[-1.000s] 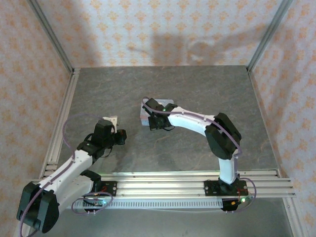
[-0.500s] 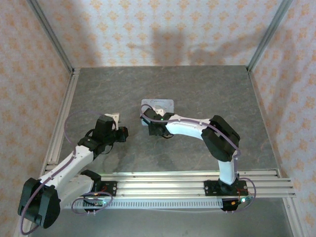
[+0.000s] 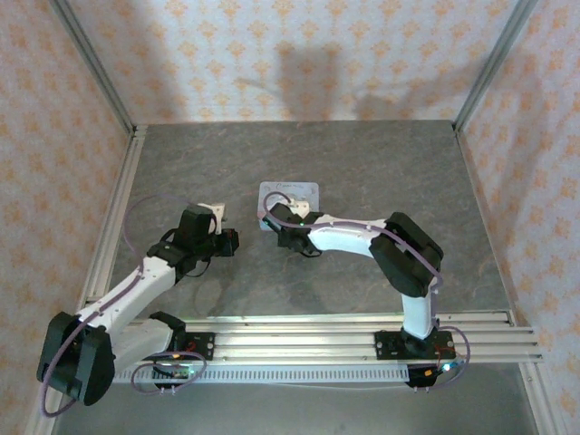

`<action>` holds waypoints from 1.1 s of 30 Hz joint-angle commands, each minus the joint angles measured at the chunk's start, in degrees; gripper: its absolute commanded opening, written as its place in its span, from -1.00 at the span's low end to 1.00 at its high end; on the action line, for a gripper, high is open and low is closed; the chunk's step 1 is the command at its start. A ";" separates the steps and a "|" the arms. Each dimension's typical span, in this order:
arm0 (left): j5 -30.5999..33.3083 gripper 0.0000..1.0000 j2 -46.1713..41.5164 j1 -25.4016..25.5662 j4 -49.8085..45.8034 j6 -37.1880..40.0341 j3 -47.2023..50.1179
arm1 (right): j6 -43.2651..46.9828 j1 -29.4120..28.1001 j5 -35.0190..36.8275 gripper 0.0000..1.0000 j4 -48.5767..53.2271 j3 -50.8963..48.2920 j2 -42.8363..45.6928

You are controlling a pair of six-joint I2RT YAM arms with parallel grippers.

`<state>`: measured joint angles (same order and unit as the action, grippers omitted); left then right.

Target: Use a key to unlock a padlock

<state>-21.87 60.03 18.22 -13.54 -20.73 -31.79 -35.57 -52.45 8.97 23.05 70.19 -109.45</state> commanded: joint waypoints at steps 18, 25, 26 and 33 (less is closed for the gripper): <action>1.65 -1.00 -2.51 -0.55 3.72 -1.70 4.05 | 2.78 0.74 1.90 0.10 0.51 9.79 -7.17; 1.48 -1.00 -5.27 -0.56 4.55 -2.99 6.53 | 3.62 1.11 1.73 -0.02 0.59 10.90 -8.42; 1.54 -1.00 -5.76 -0.55 4.57 -3.03 6.94 | 3.82 1.18 1.73 -0.05 0.76 11.21 -8.59; 1.76 -1.00 -8.34 -0.55 2.59 -2.48 8.06 | 4.43 1.94 1.70 -0.43 0.46 11.65 -9.11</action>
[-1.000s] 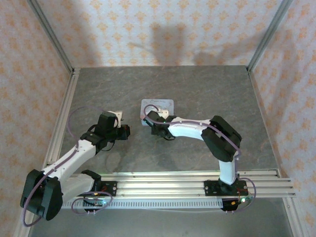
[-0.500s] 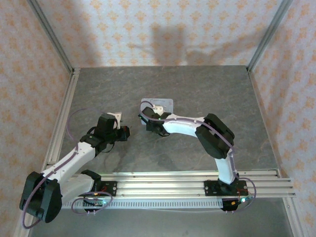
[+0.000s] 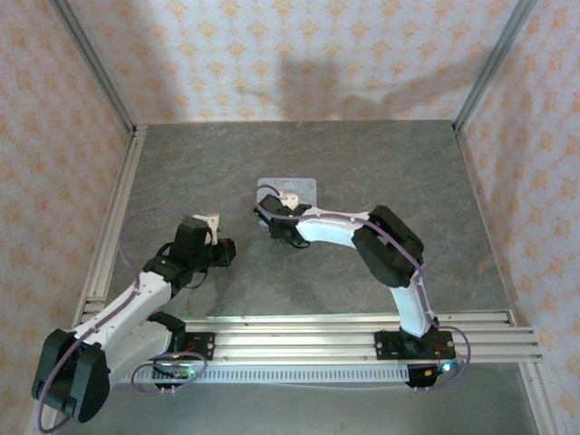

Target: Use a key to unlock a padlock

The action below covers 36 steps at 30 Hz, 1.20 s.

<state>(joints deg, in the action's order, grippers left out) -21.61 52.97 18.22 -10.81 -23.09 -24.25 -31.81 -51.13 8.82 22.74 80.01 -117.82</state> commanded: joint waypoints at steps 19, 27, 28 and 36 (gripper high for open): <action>-12.33 -1.00 -4.10 -0.55 4.76 7.83 0.22 | 10.94 5.58 -23.77 -1.00 9.88 6.65 5.85; -15.24 -1.00 -1.85 -0.46 12.42 7.85 -0.45 | 7.92 10.49 -39.81 -1.00 10.90 7.43 6.89; -16.40 -1.00 -1.27 -0.46 14.04 7.99 -0.41 | 7.54 10.98 -41.37 -1.00 11.01 7.68 7.03; -17.24 -1.00 3.15 0.28 19.46 10.08 -0.33 | 8.86 13.80 -49.32 -1.00 14.27 11.08 8.01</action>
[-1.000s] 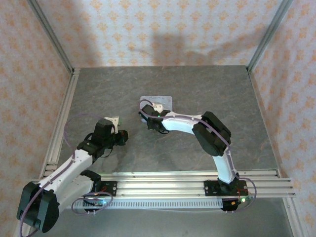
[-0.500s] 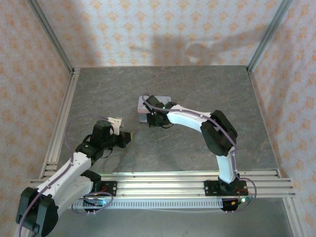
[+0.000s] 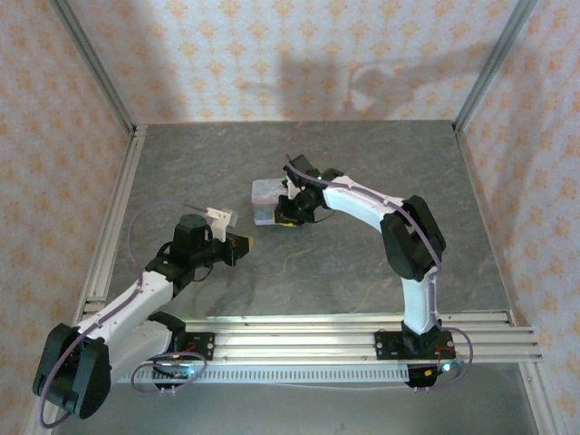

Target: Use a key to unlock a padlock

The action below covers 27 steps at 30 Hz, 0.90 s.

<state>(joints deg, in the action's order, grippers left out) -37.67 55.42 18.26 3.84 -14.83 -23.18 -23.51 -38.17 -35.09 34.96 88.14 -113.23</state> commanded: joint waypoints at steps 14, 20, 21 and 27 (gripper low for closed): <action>-4.21 -1.00 7.90 0.33 20.86 0.18 -0.76 | 0.07 5.30 -16.38 -1.00 5.43 5.80 3.91; -5.32 -1.00 14.38 1.03 27.16 -0.98 -0.90 | 0.33 5.30 -17.42 -1.00 6.22 6.39 3.48; -5.38 -1.00 14.73 1.15 27.49 -1.07 -0.95 | 0.35 5.30 -17.63 -1.00 6.35 6.43 3.41; -6.80 -1.00 17.19 1.43 28.06 -0.99 -2.17 | 0.59 5.30 -17.98 -1.00 6.83 6.61 3.54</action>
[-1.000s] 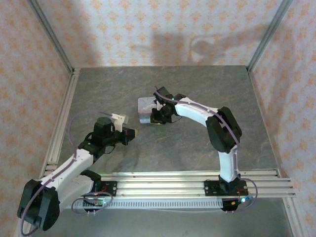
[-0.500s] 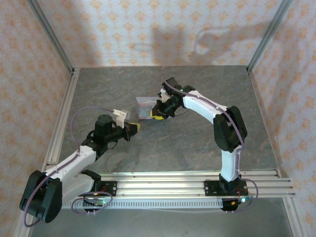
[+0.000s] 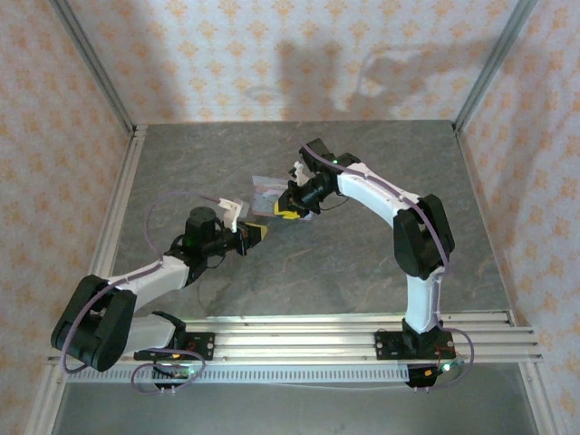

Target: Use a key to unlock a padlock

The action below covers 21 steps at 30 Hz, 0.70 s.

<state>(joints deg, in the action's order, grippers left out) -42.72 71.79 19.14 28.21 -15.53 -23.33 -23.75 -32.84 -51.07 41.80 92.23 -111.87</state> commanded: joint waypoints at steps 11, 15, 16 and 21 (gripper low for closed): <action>-2.10 -1.00 4.70 1.08 5.93 -1.56 -3.69 | 0.05 -0.03 -2.36 -1.00 -0.75 1.93 2.39; -1.93 -1.00 5.77 1.32 6.31 -1.84 -4.00 | -0.67 -0.03 -2.69 -1.00 -1.87 1.14 2.64; -1.84 -1.00 6.03 1.34 6.43 -1.96 -4.00 | -0.83 -0.03 -2.72 -1.00 -2.11 0.96 2.78; -1.06 -1.00 7.13 1.34 6.83 -2.61 -4.05 | -1.13 -0.03 -2.72 -1.00 -2.42 0.77 3.15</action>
<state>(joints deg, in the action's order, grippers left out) -43.55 78.54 20.27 32.08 -17.34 -25.93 -24.69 -32.84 -51.77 41.98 92.25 -111.87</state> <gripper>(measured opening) 0.048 0.179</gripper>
